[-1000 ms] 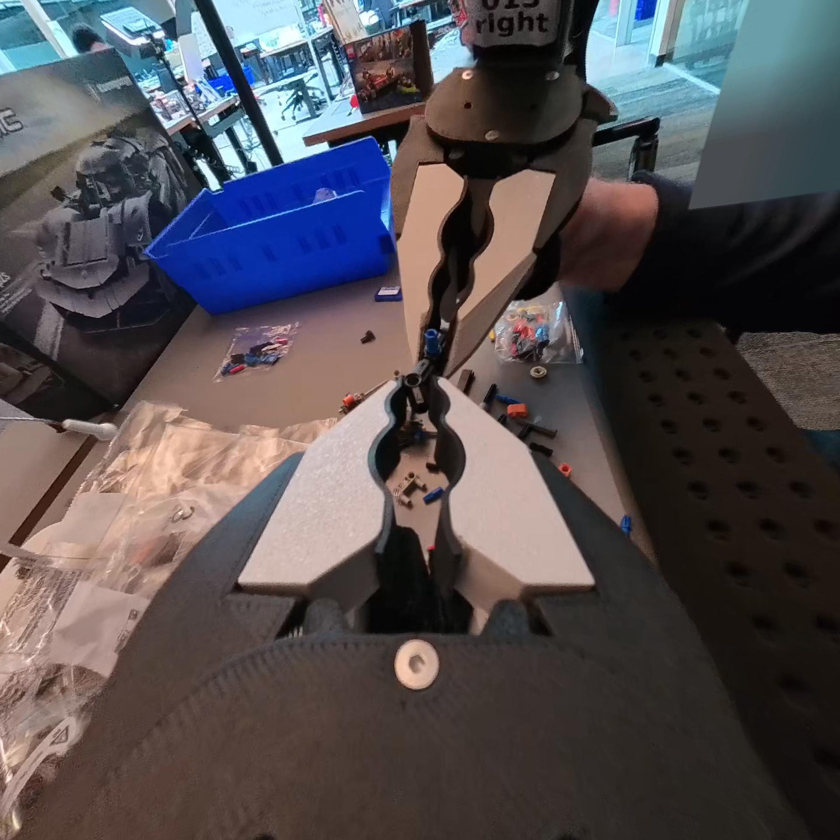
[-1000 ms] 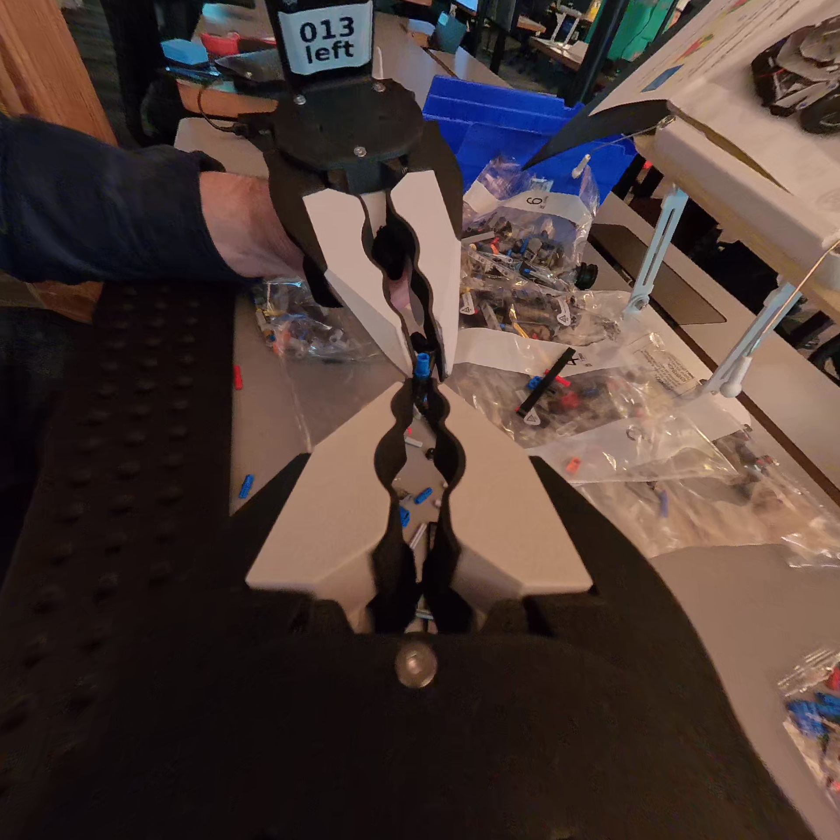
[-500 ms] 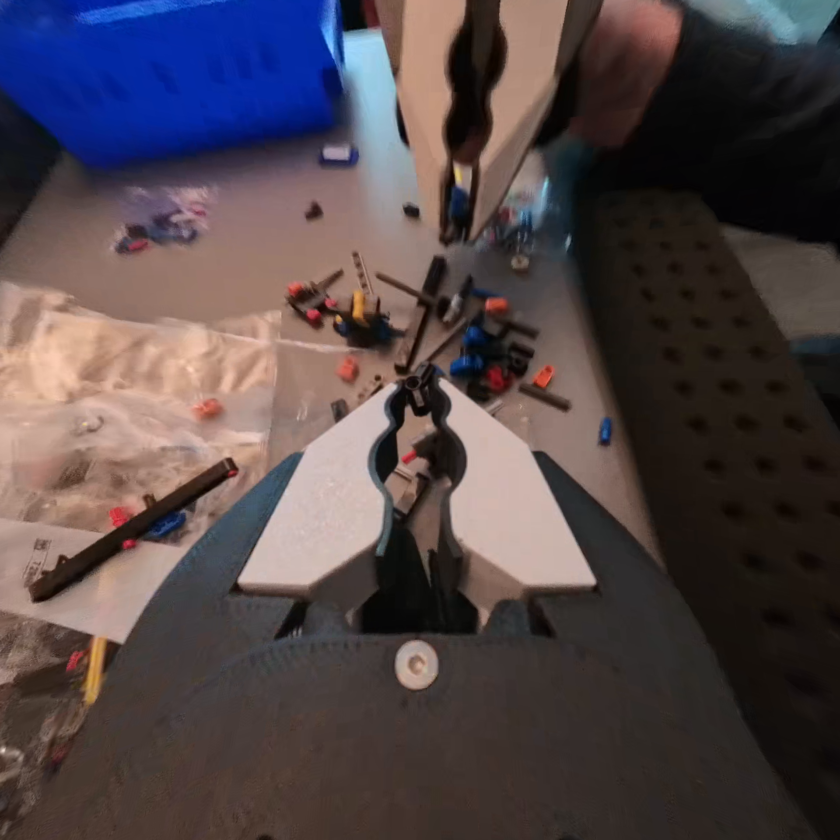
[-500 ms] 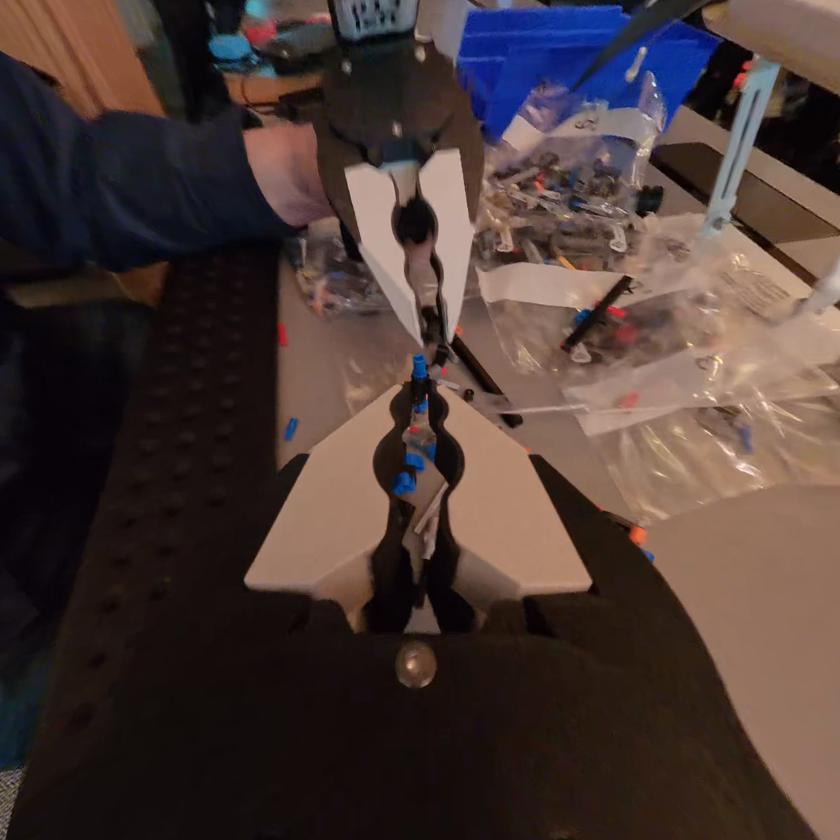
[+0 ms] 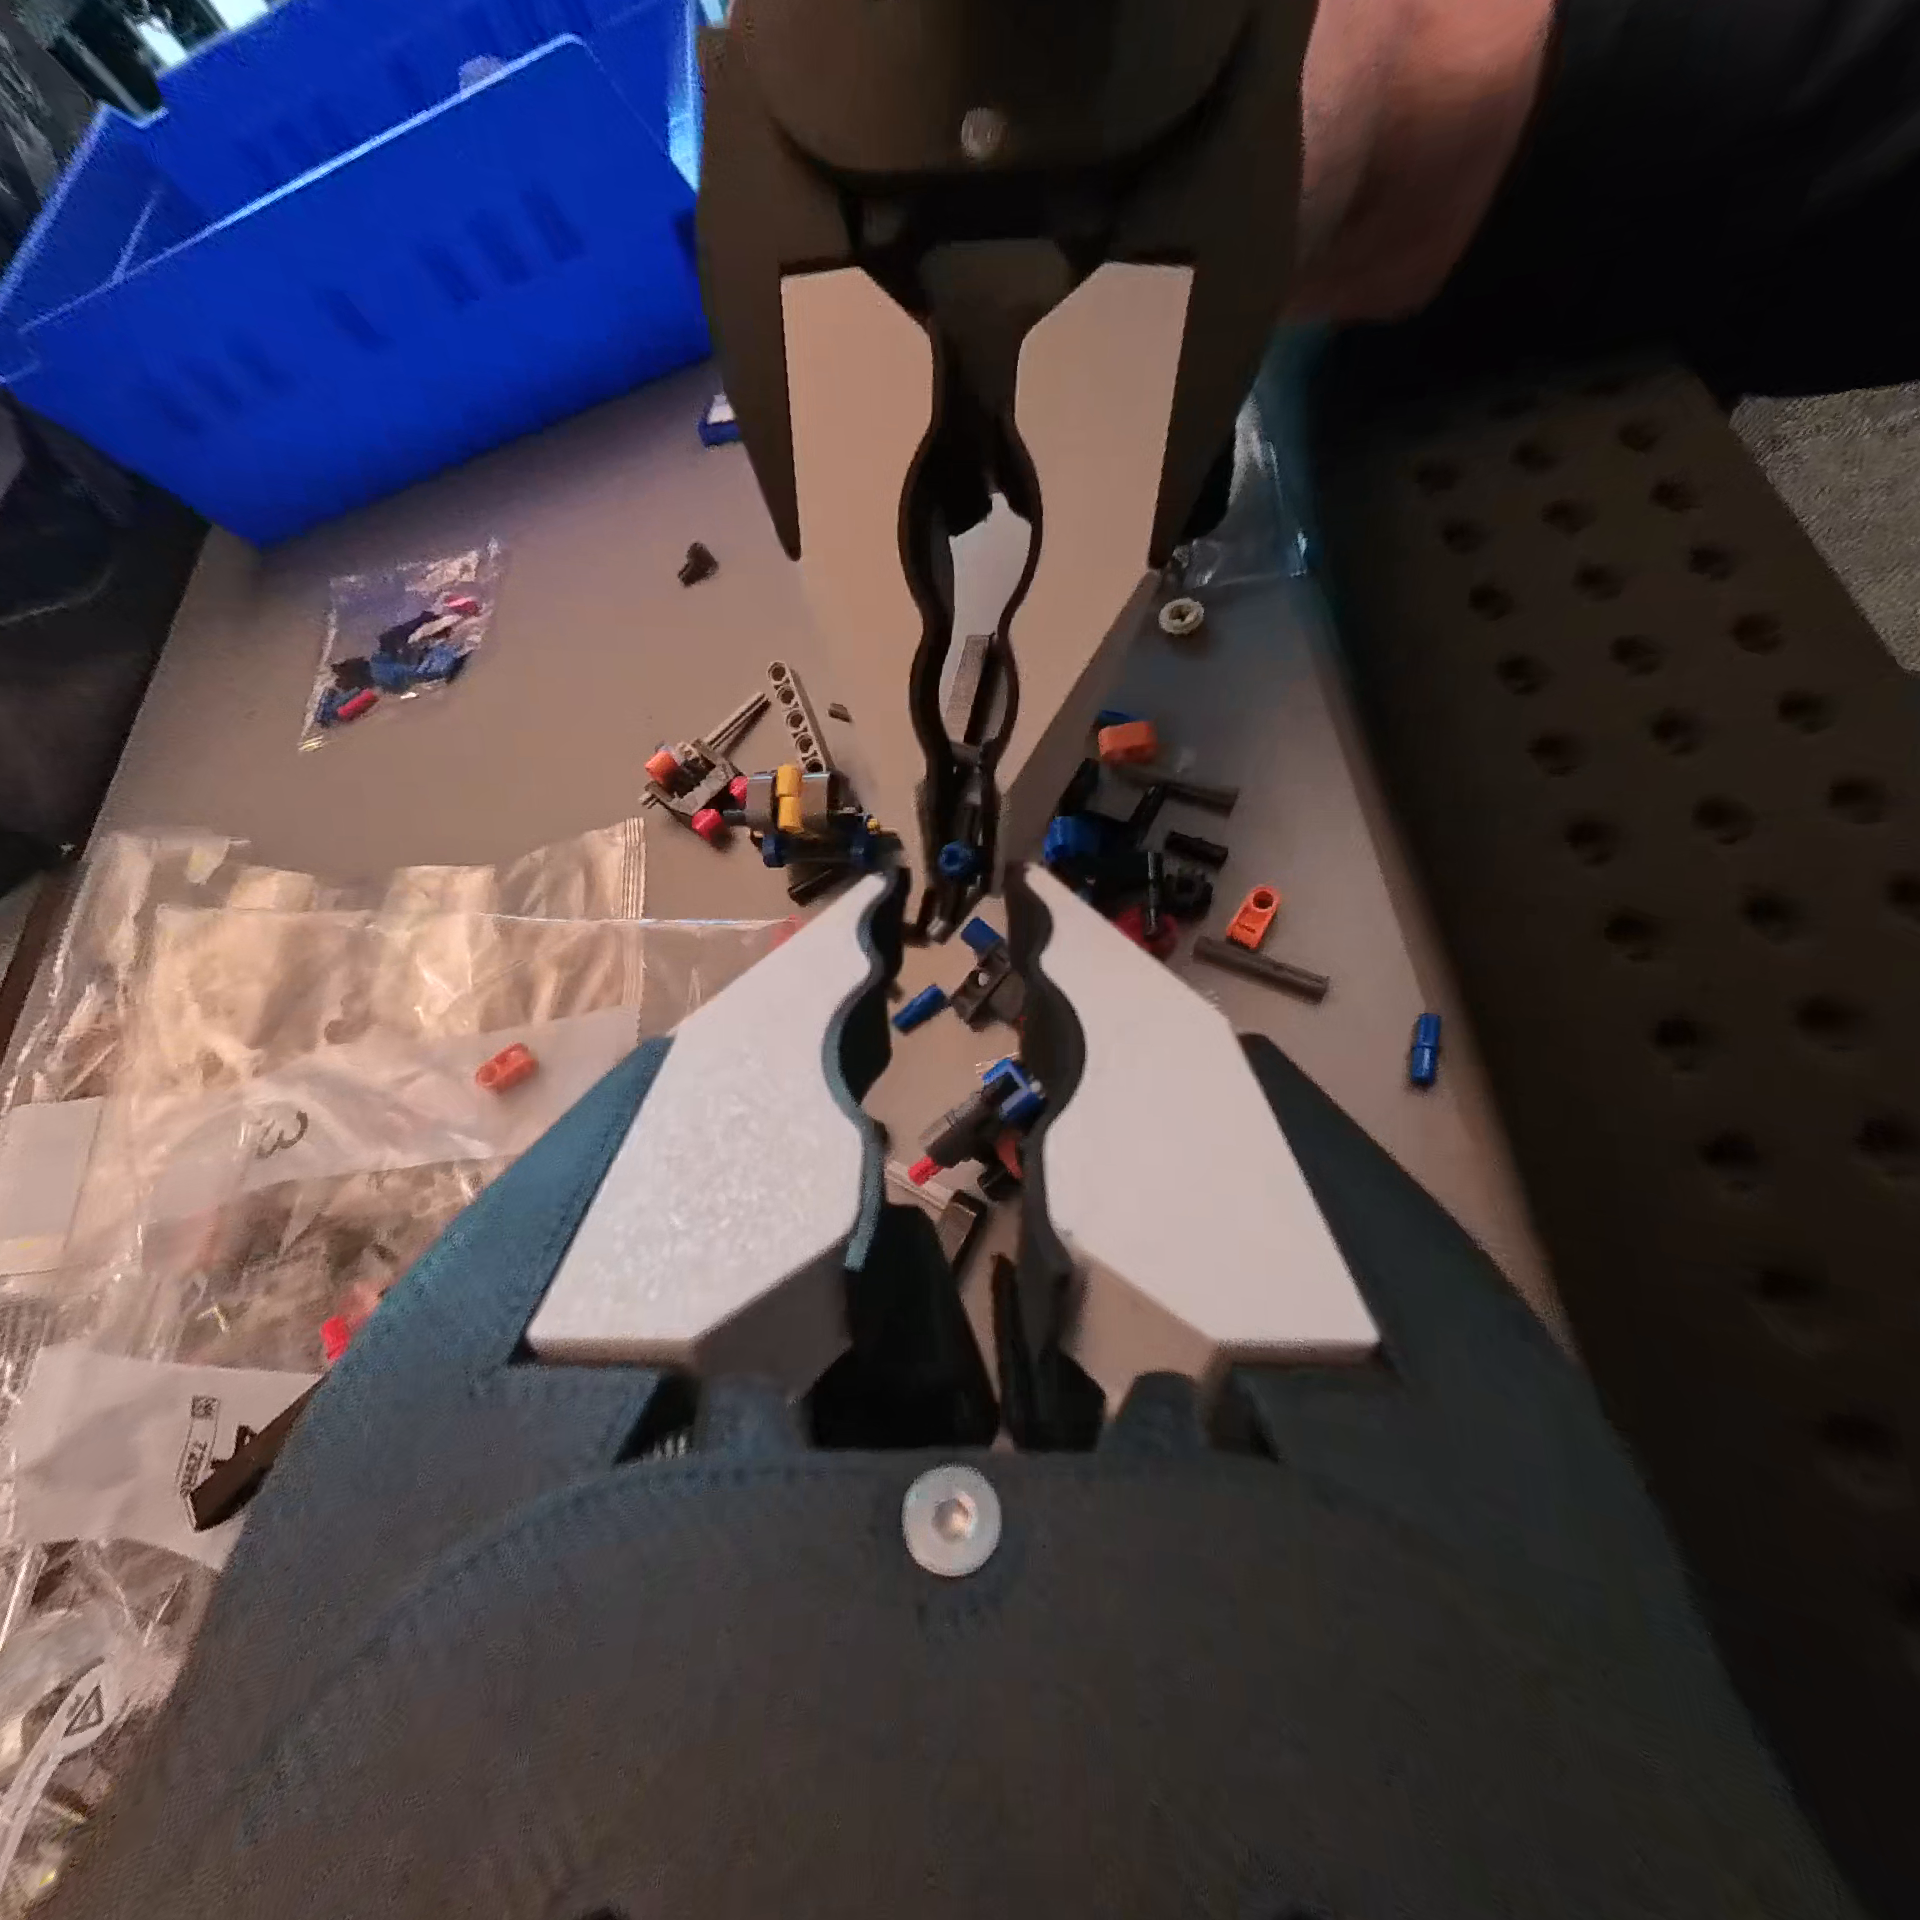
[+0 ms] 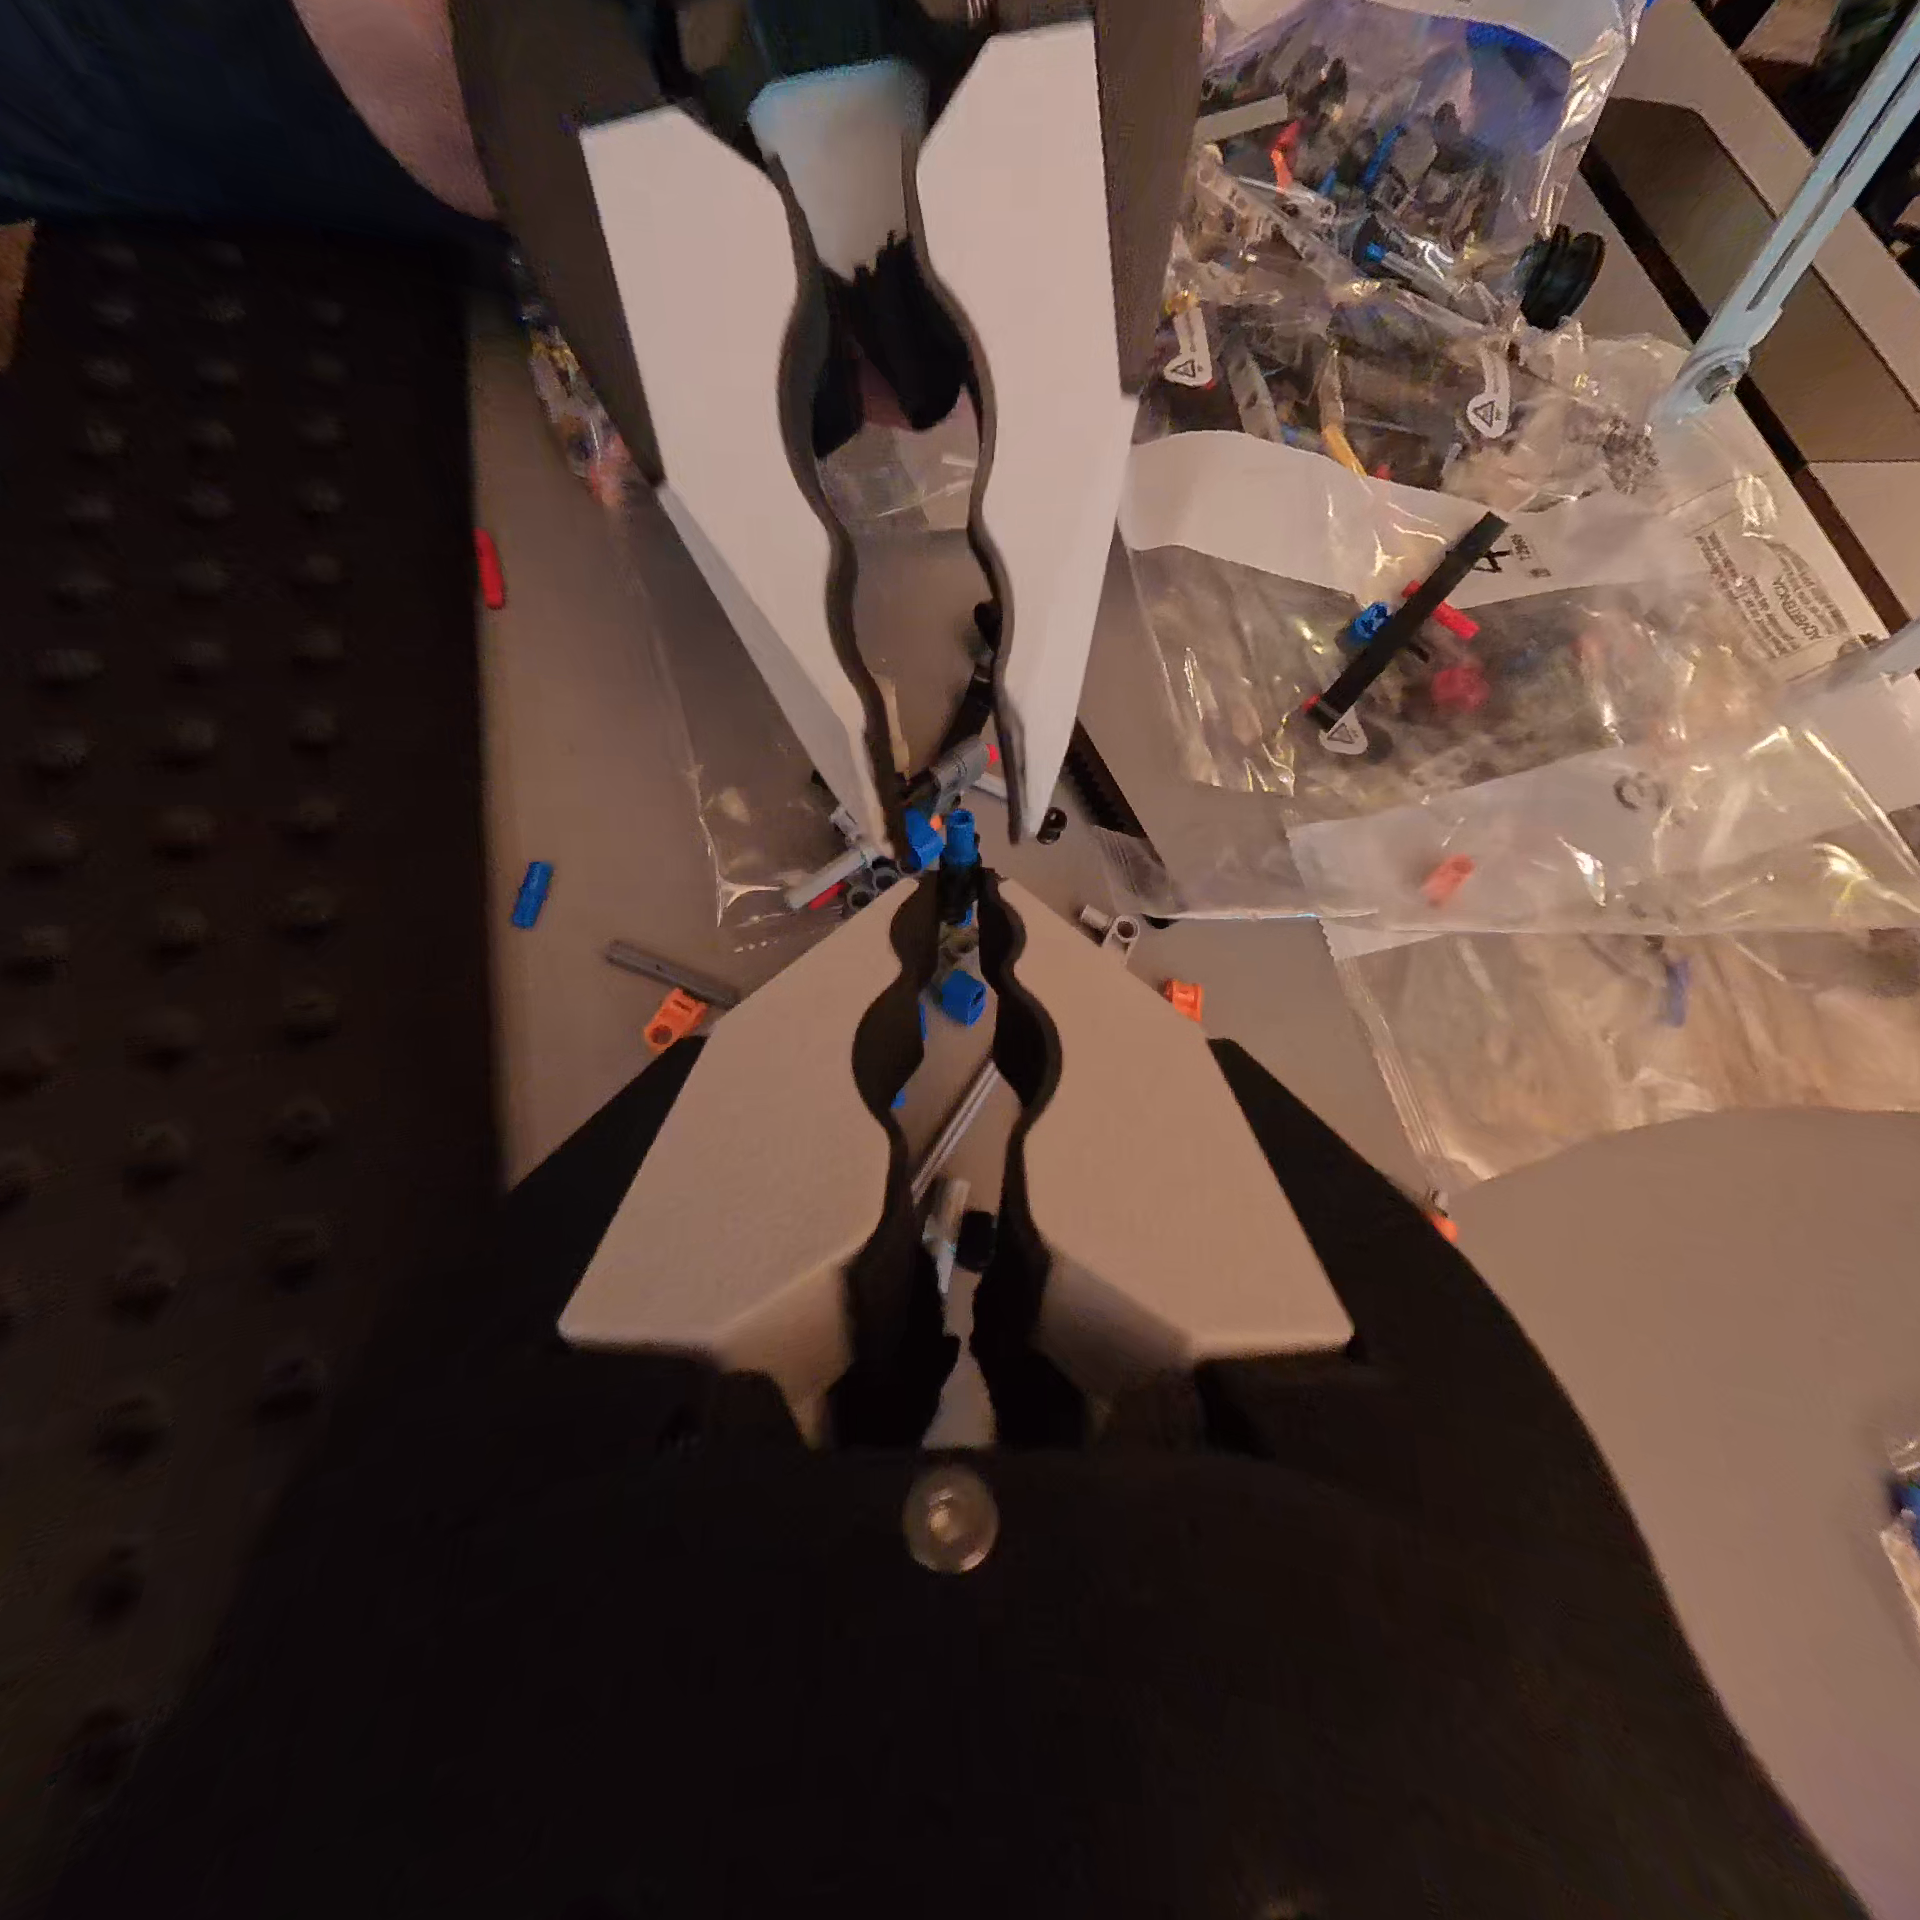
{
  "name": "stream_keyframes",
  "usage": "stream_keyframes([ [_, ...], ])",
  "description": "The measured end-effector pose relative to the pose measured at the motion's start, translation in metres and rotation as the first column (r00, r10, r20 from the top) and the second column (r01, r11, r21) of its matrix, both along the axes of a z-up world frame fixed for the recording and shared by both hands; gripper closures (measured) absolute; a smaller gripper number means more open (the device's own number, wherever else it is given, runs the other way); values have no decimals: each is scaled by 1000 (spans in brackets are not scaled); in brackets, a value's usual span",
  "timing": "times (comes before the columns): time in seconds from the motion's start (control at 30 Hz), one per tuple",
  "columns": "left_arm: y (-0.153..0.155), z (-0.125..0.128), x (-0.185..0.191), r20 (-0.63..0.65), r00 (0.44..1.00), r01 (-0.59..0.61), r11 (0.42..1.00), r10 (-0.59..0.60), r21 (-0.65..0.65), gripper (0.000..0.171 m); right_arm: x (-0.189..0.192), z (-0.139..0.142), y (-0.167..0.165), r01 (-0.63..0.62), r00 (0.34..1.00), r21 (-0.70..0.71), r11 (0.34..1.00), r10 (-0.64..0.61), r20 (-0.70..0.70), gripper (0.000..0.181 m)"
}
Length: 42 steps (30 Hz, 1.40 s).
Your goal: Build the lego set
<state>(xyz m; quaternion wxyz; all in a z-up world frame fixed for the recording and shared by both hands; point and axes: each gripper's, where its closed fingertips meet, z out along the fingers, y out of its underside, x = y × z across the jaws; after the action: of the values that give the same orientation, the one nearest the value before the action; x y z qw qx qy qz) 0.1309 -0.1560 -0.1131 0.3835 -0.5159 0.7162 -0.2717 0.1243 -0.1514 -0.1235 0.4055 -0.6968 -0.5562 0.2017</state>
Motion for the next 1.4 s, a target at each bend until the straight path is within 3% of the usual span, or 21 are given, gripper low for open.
stream_keyframes([
  [0.07, -1, -1, 1, -4, 1000, 3, 1000, -3, 2, 161, -2, 1, 0, -3, 1000, 11, 1000, 3, 3, 177],
  [0.27, 0, 1, 2, 15, 1000, -5, 1000, 5, 8, 164, -1, 3, 2, 11, 1000, 35, 999, -11, 10, 177],
  [0.4, -6, 18, 6, 105, 994, 19, 998, -13, -56, 162, 2, 0, 3, 20, 999, 52, 998, -22, 38, 177],
  [0.47, 0, 11, 4, 62, 998, -12, 1000, 13, -13, 171, -1, 1, 0, 4, 999, 54, 999, -6, 37, 177],
  [0.6, -4, 6, 4, 42, 999, 7, 1000, -5, -30, 171, 0, 1, 2, 18, 999, 55, 998, -20, 39, 177],
  [0.77, 1, 8, 1, 48, 999, -12, 999, 14, -36, 153, -1, 6, -1, 1, 1000, 63, 998, -1, 14, 177],
  [0.97, -1, 4, 0, 22, 1000, 1, 1000, 0, -11, 165, -2, 6, 0, 11, 1000, 77, 997, -12, 19, 177],
  [1.3, 0, 30, -2, 166, 986, 9, 994, 9, -108, 166, -3, 23, 6, 83, 993, 94, 992, -74, -95, 170],
  [1.4, -1, 28, -3, 152, 988, 11, 996, 2, -87, 166, -6, 24, 5, 74, 993, 110, 991, -64, -95, 168],
])
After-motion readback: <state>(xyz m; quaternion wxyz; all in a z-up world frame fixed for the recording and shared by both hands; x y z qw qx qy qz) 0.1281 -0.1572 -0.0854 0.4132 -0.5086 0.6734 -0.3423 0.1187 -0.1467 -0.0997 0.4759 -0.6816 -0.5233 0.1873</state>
